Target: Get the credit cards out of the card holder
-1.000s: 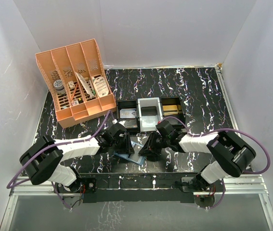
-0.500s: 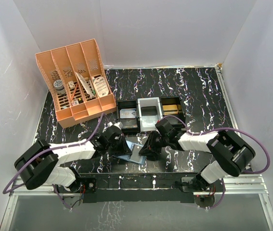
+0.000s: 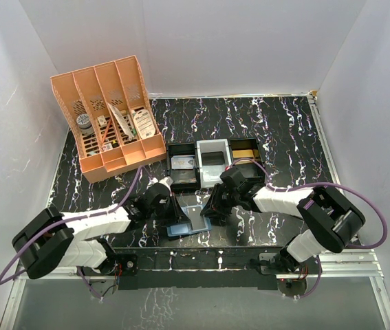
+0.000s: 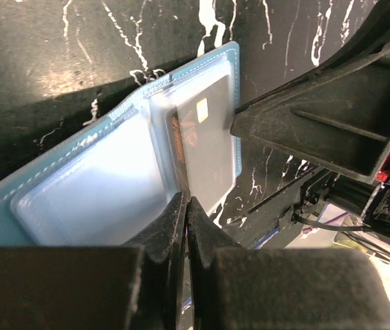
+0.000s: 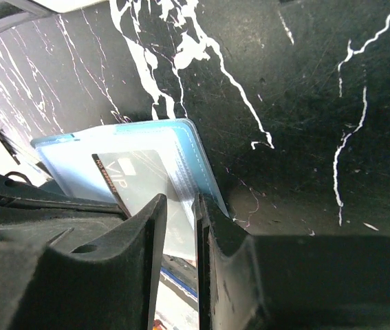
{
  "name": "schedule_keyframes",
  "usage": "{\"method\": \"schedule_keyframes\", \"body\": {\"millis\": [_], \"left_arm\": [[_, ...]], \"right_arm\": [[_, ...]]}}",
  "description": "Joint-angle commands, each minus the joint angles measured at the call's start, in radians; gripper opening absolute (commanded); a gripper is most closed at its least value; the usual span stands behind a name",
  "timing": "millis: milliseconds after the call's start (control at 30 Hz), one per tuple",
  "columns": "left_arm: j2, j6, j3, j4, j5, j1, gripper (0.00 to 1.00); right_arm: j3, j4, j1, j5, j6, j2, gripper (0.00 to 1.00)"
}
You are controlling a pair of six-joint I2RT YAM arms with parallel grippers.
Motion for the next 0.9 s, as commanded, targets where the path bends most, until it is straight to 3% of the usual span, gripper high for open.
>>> {"method": "schedule_keyframes", "body": {"millis": [0, 100, 267, 467, 867], "left_arm": [[-0.044, 0.025, 0.052, -0.099, -0.053, -0.006, 0.0], [-0.032, 0.081, 0.103, -0.191, -0.085, -0.007, 0.0], [-0.037, 0.144, 0.158, -0.267, -0.105, -0.006, 0.18], [-0.024, 0.166, 0.162, -0.277, -0.107, -0.005, 0.31], [-0.026, 0.201, 0.142, -0.323, -0.145, -0.006, 0.27]], "right_arm": [[0.01, -0.051, 0.001, 0.095, -0.041, 0.02, 0.22], [0.01, -0.054, 0.001, 0.106, -0.042, 0.009, 0.23], [0.042, -0.084, 0.001, 0.114, -0.067, -0.017, 0.23], [0.088, -0.129, 0.001, 0.137, -0.107, -0.102, 0.24], [0.103, -0.063, 0.034, 0.033, -0.079, -0.04, 0.23]]}}
